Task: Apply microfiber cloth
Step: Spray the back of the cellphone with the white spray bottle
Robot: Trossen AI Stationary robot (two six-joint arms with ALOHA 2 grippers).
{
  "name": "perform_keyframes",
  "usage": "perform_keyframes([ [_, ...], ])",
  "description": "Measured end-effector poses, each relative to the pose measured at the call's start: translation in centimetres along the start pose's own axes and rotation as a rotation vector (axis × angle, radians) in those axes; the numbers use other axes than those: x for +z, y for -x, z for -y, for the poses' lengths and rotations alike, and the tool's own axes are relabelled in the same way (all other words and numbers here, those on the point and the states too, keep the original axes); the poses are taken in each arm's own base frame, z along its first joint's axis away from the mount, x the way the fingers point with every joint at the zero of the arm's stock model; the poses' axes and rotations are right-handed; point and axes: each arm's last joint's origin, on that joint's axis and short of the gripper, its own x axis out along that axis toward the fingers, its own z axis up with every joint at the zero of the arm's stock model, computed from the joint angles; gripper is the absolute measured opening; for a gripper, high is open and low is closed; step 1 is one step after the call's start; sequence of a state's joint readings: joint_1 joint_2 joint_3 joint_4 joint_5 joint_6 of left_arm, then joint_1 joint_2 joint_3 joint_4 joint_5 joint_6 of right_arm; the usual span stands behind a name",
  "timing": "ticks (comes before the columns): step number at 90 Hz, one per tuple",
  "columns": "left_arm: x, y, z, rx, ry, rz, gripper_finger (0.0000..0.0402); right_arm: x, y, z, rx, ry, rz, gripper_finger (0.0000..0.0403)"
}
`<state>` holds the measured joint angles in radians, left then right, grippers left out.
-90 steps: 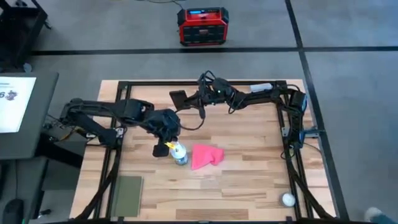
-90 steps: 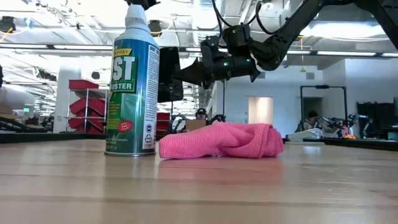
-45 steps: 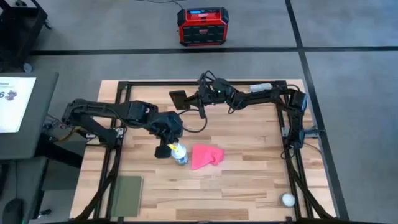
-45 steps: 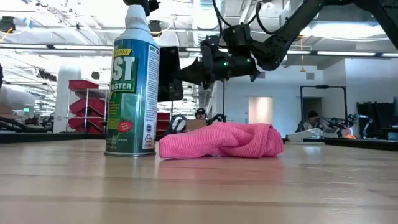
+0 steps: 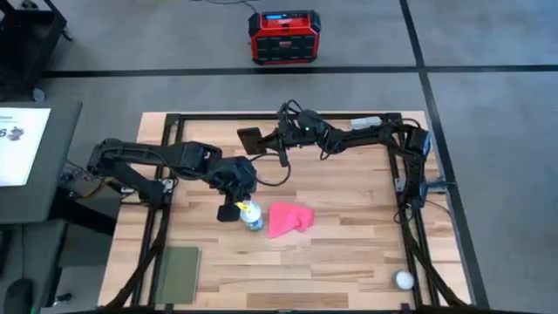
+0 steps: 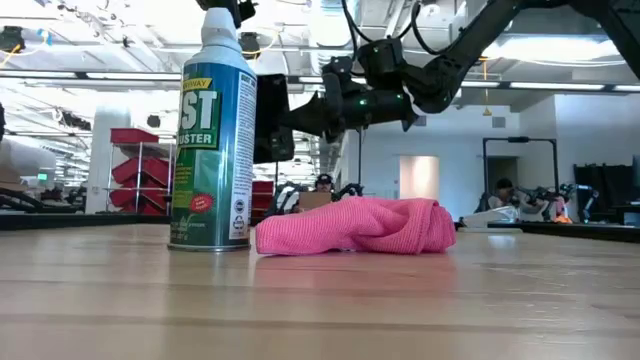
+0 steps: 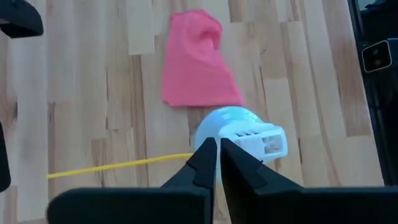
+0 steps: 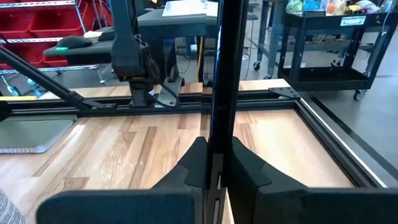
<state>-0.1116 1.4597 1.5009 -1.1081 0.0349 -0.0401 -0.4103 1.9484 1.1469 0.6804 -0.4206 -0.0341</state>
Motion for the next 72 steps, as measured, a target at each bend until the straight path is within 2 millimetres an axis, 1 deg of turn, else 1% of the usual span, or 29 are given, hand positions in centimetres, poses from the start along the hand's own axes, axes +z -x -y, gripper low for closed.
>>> perform_keyframes([
  [41,0.0,0.0,0.0,0.0,0.009,-0.002,0.0,0.1,-0.1,-0.1,-0.006,0.004,0.007,0.0017],
  [55,0.1,-0.9,0.0,0.002,0.01,-0.035,0.0,-0.2,-0.1,-0.5,-0.05,0.02,0.001,0.0017],
  [72,0.2,-1.1,0.0,0.003,0.004,-0.047,0.0,-0.8,0.2,-1.0,-0.06,0.012,0.034,0.0017],
])
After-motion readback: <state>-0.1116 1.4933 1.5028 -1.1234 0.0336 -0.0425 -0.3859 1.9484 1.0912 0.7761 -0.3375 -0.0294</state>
